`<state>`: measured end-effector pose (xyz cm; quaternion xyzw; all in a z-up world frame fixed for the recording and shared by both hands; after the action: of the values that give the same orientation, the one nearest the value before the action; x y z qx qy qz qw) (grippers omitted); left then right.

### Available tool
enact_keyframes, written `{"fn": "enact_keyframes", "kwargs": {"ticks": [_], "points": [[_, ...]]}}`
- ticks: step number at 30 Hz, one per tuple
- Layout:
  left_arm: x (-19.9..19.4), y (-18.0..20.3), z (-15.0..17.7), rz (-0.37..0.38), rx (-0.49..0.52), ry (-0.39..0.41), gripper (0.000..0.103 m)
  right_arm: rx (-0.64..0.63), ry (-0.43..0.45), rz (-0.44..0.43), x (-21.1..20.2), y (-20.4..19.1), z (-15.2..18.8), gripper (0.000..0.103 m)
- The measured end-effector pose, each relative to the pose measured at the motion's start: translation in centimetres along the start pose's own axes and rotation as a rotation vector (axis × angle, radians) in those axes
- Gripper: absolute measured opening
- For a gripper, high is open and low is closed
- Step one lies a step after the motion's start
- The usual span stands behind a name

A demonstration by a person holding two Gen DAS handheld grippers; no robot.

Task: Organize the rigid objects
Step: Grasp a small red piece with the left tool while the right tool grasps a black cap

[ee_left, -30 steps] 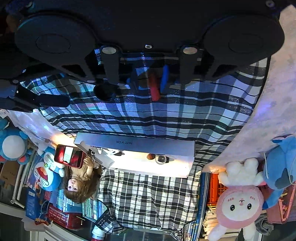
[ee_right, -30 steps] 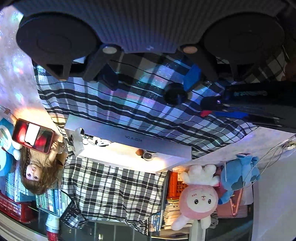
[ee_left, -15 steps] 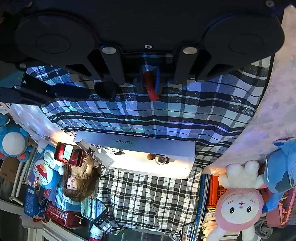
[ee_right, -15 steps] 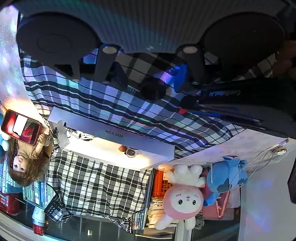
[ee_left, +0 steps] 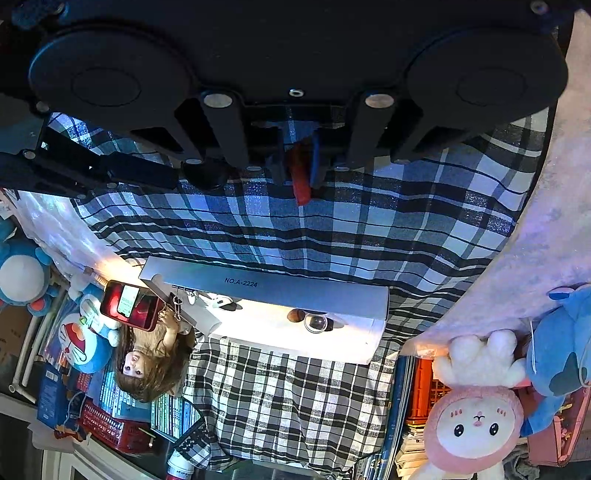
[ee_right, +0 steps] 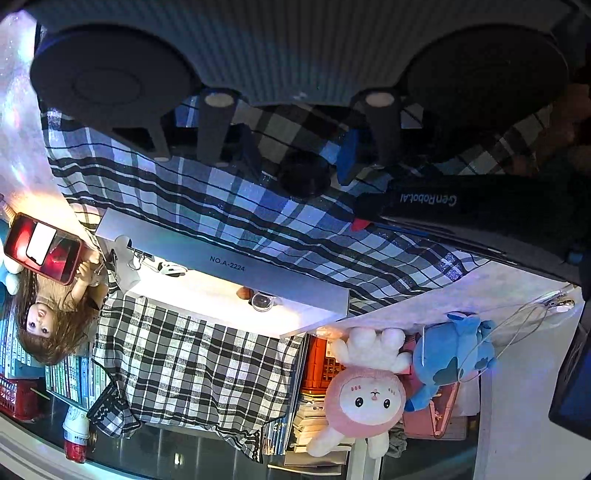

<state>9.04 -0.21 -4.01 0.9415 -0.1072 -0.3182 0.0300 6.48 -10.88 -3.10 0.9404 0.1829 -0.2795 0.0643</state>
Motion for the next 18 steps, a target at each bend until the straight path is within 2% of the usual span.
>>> {"fn": "enact_keyframes", "kwargs": {"ticks": [5,18], "points": [[0.01,-0.04,-0.02,-0.003,0.000,0.002,0.012,0.008,0.000,0.003,0.12,0.00,-0.11,0.038],[-0.14,0.32,-0.78,0.002,0.009,0.021,0.010,0.047,0.015,0.010,0.00,0.85,-1.01,0.038]]}}
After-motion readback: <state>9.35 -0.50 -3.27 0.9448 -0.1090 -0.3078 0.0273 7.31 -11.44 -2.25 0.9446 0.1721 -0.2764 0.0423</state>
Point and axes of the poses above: each gripper's, at about its wrist camera, not at the fingertips, and x roughly the way its jaws point, y to its right, z to its underside, the point moved 7 cm from there along x, roughly the way its jaws point, and after that the axes turned 4 degrees about x, right-handed, at the moved point
